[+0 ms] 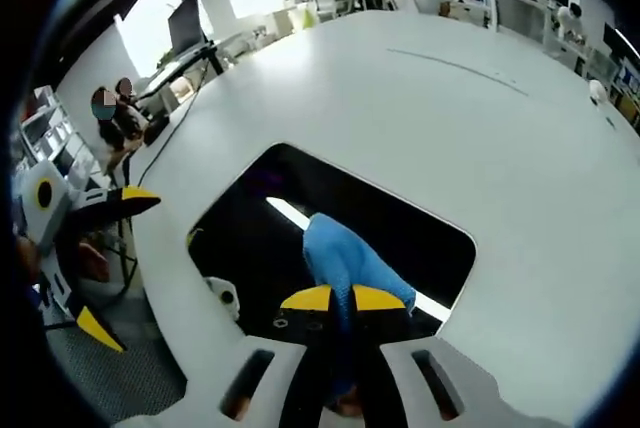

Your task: Wipe the mirror surface with the cleaning cloth until all visible marks leave the cleaned area.

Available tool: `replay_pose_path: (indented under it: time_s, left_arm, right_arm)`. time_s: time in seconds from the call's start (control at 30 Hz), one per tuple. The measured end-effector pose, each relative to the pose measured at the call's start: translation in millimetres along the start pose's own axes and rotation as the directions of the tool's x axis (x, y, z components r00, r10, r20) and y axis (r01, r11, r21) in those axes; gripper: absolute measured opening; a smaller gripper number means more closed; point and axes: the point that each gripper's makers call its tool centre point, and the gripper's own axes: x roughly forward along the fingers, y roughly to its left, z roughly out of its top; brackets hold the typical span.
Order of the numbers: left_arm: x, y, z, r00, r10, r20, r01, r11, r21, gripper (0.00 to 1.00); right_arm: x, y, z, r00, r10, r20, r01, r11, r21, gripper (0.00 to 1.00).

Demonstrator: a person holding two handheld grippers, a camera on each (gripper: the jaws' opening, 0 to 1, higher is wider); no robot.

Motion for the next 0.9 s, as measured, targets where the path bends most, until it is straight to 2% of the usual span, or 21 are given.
replay_pose_path:
  time_s: [0.3, 0.9]
  left_arm:
    - [0.2, 0.2, 0.6, 1.0, 0.002, 0.002, -0.002, 1.0, 0.0, 0.99]
    - [0.3, 1.1, 2.1, 1.0, 0.008, 0.004, -0.008, 1.0, 0.0, 0.99]
  right_arm:
    - [-10.2, -15.6, -10.9, 1.0, -0.019, -0.003, 0.019, 1.0, 0.008, 0.0]
    - [-20.9, -32.1, -21.7, 0.999, -0.044, -0.013, 0.044, 0.999, 0.019, 0.0]
